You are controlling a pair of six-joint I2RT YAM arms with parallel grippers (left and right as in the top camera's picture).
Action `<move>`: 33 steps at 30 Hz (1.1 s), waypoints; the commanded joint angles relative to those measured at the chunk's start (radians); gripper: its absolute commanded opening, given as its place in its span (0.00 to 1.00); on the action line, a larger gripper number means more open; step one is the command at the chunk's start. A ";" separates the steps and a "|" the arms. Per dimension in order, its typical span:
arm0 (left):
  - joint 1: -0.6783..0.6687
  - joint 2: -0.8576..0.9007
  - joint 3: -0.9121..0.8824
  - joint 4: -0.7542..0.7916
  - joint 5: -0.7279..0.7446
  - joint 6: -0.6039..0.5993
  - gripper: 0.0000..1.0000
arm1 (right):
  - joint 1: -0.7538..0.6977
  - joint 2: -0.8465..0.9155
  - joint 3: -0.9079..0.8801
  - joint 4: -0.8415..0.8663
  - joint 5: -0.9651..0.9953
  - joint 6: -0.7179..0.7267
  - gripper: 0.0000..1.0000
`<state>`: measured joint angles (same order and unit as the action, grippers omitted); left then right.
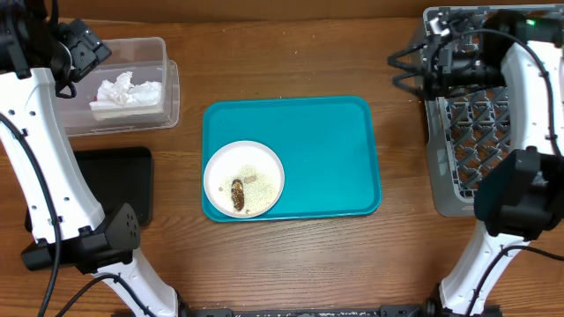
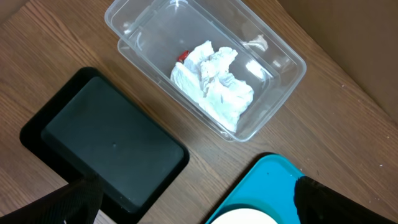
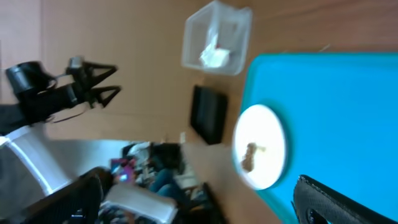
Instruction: Sort waste into correct bins and load items into the dishwasher
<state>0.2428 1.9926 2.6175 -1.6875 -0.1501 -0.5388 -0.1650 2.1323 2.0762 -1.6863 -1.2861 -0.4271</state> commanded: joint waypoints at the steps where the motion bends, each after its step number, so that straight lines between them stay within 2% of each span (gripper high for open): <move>1: 0.004 0.010 0.002 -0.002 0.002 0.023 1.00 | 0.000 -0.092 0.021 -0.008 0.000 -0.024 1.00; 3: 0.004 0.010 0.002 -0.002 0.002 0.023 1.00 | 0.000 -0.135 0.021 -0.008 0.111 0.045 1.00; 9: 0.004 0.010 0.002 -0.002 0.002 0.023 1.00 | 0.000 -0.299 0.019 -0.008 0.613 0.380 1.00; 14: 0.004 0.010 0.002 -0.002 0.002 0.023 1.00 | -0.008 -0.463 0.019 -0.008 0.892 0.565 1.00; 19: 0.004 0.010 0.002 -0.002 0.002 0.023 1.00 | -0.097 -0.569 0.019 -0.008 1.225 0.747 1.00; 26: 0.004 0.010 0.002 -0.002 0.002 0.023 1.00 | -0.234 -0.578 0.019 -0.007 1.256 0.766 1.00; 33: 0.004 0.010 0.002 -0.002 0.002 0.023 1.00 | -0.244 -0.578 0.019 0.000 1.249 0.765 1.00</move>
<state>0.2428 1.9926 2.6175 -1.6875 -0.1501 -0.5388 -0.4057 1.5558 2.0815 -1.6924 -0.0586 0.3218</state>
